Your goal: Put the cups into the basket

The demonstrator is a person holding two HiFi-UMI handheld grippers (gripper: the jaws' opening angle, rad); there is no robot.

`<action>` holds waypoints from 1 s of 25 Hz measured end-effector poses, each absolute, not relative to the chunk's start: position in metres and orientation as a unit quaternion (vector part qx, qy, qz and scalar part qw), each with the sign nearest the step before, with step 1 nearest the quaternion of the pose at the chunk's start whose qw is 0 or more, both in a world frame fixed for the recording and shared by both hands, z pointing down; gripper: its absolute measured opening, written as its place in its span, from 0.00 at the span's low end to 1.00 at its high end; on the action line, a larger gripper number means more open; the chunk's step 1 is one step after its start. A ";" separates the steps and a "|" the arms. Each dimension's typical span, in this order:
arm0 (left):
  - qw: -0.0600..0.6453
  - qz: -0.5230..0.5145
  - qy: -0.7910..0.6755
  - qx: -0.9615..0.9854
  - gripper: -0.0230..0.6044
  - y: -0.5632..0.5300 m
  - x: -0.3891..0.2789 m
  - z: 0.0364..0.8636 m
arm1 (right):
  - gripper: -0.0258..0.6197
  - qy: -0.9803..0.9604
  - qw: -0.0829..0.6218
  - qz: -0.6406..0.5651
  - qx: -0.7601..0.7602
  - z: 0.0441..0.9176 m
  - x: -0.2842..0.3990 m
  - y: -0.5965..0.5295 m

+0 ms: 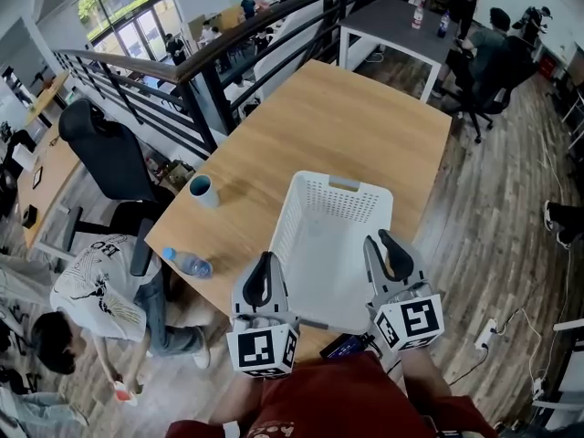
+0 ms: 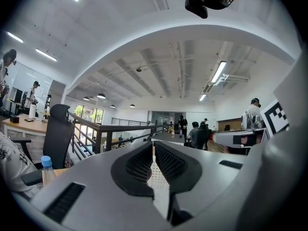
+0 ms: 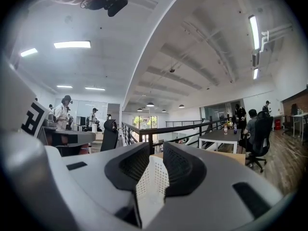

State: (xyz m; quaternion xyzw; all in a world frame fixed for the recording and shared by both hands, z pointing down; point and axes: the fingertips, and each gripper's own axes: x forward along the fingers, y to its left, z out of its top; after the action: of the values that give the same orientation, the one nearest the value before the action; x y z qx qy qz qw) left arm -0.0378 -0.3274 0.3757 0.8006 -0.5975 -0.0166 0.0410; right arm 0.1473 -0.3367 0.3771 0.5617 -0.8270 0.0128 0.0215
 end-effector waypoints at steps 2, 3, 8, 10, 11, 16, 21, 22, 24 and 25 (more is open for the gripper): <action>0.041 -0.016 -0.597 0.801 0.07 -0.327 -0.037 0.376 | 0.15 -0.827 0.018 0.013 0.562 0.377 0.147 -0.336; 0.041 -0.016 -0.597 0.801 0.07 -0.327 -0.037 0.376 | 0.14 -0.828 0.016 0.014 0.560 0.377 0.146 -0.336; 0.043 -0.015 -0.598 0.801 0.07 -0.326 -0.036 0.379 | 0.08 -0.824 0.006 0.004 0.567 0.377 0.147 -0.334; 0.048 -0.014 -0.596 0.801 0.07 -0.328 -0.035 0.382 | 0.06 -0.819 0.002 -0.004 0.574 0.375 0.150 -0.334; 0.049 -0.013 -0.597 0.801 0.07 -0.328 -0.036 0.383 | 0.06 -0.819 0.000 -0.005 0.574 0.375 0.150 -0.334; 0.044 -0.011 -0.600 0.799 0.07 -0.328 -0.036 0.382 | 0.05 -0.823 -0.002 -0.006 0.568 0.373 0.148 -0.335; 0.042 -0.012 -0.600 0.799 0.07 -0.326 -0.035 0.380 | 0.05 -0.825 -0.007 -0.004 0.565 0.372 0.148 -0.333; 0.042 -0.013 -0.600 0.799 0.07 -0.327 -0.035 0.380 | 0.05 -0.825 -0.008 -0.005 0.565 0.372 0.148 -0.333; 0.041 -0.014 -0.600 0.799 0.07 -0.327 -0.036 0.379 | 0.05 -0.825 -0.008 -0.006 0.565 0.371 0.147 -0.334; 0.041 -0.014 -0.601 0.798 0.07 -0.327 -0.036 0.379 | 0.05 -0.825 -0.008 -0.007 0.565 0.370 0.147 -0.334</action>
State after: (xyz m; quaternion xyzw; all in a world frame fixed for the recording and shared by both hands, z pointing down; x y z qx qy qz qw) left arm -0.0361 -0.3268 0.3787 0.7984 -0.6006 -0.0145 0.0409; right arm 0.1471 -0.3338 0.3701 0.5646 -0.8253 -0.0067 -0.0076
